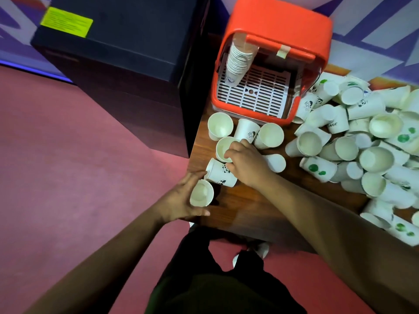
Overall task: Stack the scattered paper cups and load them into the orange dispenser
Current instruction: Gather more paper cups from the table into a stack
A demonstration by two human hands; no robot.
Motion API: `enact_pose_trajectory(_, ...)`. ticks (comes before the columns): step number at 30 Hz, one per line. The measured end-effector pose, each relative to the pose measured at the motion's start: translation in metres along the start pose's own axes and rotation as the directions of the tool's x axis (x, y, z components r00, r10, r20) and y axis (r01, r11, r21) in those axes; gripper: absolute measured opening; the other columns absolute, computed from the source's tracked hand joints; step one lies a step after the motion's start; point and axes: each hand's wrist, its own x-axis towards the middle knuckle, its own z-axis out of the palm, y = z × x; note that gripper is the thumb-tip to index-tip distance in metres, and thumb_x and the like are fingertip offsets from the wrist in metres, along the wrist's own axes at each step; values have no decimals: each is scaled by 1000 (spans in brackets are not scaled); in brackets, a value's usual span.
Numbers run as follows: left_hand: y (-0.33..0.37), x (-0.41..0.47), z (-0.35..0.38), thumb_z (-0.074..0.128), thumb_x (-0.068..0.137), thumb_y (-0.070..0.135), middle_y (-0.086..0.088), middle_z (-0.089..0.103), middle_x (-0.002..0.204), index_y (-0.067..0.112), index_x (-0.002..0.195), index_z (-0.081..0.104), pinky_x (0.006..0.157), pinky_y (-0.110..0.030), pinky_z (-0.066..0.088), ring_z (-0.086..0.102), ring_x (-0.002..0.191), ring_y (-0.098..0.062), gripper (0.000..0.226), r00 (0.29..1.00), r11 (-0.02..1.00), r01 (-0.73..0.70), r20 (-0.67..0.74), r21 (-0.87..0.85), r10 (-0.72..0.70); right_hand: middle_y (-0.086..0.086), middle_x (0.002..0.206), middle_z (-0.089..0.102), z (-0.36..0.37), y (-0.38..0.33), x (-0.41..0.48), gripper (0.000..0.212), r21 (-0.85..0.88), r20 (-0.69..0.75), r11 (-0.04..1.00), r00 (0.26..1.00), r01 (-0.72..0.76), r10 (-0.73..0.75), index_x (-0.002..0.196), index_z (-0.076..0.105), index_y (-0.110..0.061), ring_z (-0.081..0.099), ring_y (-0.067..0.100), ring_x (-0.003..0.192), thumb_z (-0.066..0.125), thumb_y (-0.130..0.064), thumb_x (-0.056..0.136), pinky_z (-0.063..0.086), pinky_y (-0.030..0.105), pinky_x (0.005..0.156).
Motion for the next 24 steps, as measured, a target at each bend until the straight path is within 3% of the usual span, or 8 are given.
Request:
enact_pose_trajectory(5,-11,0,12,87,71,37,6,50,139,29,142,37,105,-43,47,50,130,-13,88,993,1000,-8,-118,-11,6,3,98,61,1,-2,1,14,-46,-174,999,984,22,-30,98,69,-10,47,24,98,59,-18,91,46,38,89)
enact_pose_trajectory(9,-10,-7,19,87,73,28,9,57,120,28,126,35,88,-38,54,59,108,-10,74,979,999,21,-200,-35,-28,2,97,60,-24,-11,-17,13,110,-361,994,931,-11,50,94,69,-10,49,21,96,68,-19,86,46,32,80)
enact_pose_trajectory(12,-3,-4,29,86,73,37,9,50,126,29,131,40,98,-28,49,52,119,-8,75,989,999,-31,-145,16,33,3,105,54,-50,-13,-45,12,286,-455,958,877,-24,158,89,70,-11,48,16,103,73,-22,84,41,20,78)
enact_pose_trajectory(15,10,8,44,87,74,35,8,40,130,27,141,45,109,-12,30,39,128,-2,80,985,991,-106,-126,81,116,-2,131,42,-66,-6,-81,10,472,-384,871,859,-132,338,80,68,-21,40,10,121,77,-22,81,38,12,90)
enact_pose_trajectory(17,19,17,55,88,73,31,5,40,132,24,142,47,109,-7,26,39,131,-3,81,982,990,-120,-141,72,129,-3,142,36,-63,3,-105,20,544,-326,826,870,-147,370,74,61,-25,36,9,129,79,-17,78,34,6,94)
enact_pose_trajectory(19,28,24,67,89,72,28,4,42,134,20,142,44,105,-10,30,41,128,-5,84,984,993,-106,-140,58,113,1,146,38,-49,13,-129,25,563,-318,818,882,-119,347,72,58,-20,37,12,135,80,-10,77,29,2,99)
enact_pose_trajectory(22,37,32,85,89,73,29,2,46,135,17,139,42,107,-23,38,45,127,-12,82,986,993,-93,-132,68,101,2,144,44,-25,25,-161,19,585,-284,803,899,-114,334,74,61,-13,41,15,136,79,-9,77,30,6,101)
enact_pose_trajectory(24,49,36,95,87,75,28,2,48,134,18,137,44,107,-27,40,46,125,-10,76,985,993,-87,-145,75,97,0,140,47,-17,27,-176,13,631,-268,770,904,-98,334,82,66,-13,45,13,132,78,-10,78,32,6,100)
